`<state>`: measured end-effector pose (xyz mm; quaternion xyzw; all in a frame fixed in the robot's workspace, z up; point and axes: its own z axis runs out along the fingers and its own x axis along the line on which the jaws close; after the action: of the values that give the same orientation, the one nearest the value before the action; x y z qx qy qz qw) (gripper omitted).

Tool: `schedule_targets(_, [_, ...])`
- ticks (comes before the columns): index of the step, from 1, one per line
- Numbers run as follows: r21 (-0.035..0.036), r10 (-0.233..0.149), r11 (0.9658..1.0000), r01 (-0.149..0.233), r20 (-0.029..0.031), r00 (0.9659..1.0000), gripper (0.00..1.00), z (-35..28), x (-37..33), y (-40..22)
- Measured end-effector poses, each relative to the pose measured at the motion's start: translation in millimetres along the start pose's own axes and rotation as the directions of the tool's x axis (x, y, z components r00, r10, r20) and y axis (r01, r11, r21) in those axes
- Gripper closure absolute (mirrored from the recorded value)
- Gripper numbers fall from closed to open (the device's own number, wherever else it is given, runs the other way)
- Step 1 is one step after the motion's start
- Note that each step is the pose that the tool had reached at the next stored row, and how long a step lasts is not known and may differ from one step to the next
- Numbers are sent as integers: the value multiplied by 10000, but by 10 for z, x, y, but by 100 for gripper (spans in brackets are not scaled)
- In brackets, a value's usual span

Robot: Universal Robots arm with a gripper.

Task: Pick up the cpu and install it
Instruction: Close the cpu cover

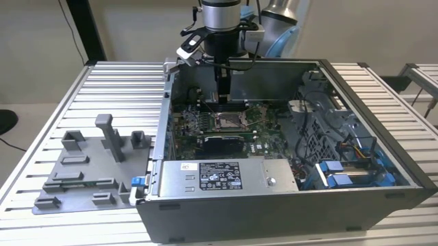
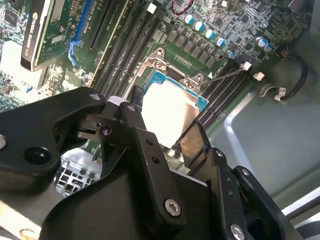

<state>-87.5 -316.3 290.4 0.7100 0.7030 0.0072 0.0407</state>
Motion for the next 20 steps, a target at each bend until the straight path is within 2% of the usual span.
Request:
schedule_targets(9, [-1,-1,10000,1,19,10000,100,-1,0,0])
schedule_targets(13, [0,2,10000,-2,-2,10000,100,2,11,9])
schedule_targets(17, [16,1,10000,-1,-4,10000,100,22,55,153])
schedule_targets(19, [44,-1,10000,1,-3,10000,100,47,60,234])
schedule_targets(20, [45,0,10000,0,-6,10000,100,66,61,253])
